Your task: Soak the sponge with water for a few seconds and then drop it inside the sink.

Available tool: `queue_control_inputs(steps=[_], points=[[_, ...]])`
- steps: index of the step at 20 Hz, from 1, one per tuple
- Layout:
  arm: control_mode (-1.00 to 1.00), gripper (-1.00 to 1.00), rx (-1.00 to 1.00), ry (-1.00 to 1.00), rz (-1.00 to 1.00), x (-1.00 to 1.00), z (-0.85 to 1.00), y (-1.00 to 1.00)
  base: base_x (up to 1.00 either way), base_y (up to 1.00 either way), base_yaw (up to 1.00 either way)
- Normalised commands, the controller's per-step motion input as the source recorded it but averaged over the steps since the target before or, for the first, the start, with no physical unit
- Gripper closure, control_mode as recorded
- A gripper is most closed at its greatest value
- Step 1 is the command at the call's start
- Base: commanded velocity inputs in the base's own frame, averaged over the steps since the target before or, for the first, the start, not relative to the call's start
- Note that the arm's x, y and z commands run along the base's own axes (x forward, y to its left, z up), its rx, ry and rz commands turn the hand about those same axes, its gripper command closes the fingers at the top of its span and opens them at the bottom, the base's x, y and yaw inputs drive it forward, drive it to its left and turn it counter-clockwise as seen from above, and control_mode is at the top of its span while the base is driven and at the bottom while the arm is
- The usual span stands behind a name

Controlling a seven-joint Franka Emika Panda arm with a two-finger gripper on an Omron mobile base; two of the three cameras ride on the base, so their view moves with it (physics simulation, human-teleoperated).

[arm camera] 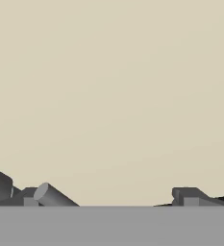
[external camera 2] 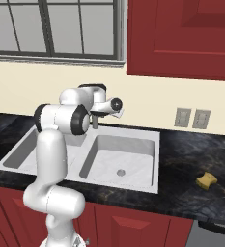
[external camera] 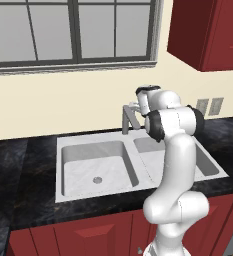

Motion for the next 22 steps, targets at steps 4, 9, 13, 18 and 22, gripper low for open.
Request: queue_control_inputs(steps=[4, 9, 13, 18, 22], points=[[-1.00, -1.00, -0.10, 0.00, -0.03, 0.00, -0.10, -0.12, 0.00, 0.00, 0.00], [-1.00, -1.00, -0.03, 0.00, -0.01, 0.05, -0.12, -0.32, 0.00, 0.00, 0.00], [-1.00, -1.00, 0.00, 0.00, 0.00, 0.20, -0.39, -0.55, 0.00, 0.00, 0.00], [-1.00, -1.00, 0.00, 0.00, 0.00, 0.23, -0.43, -0.63, 0.00, 0.00, 0.00], [-1.00, -1.00, 0.00, 0.00, 0.00, 0.25, -0.39, -0.49, 0.00, 0.00, 0.00]])
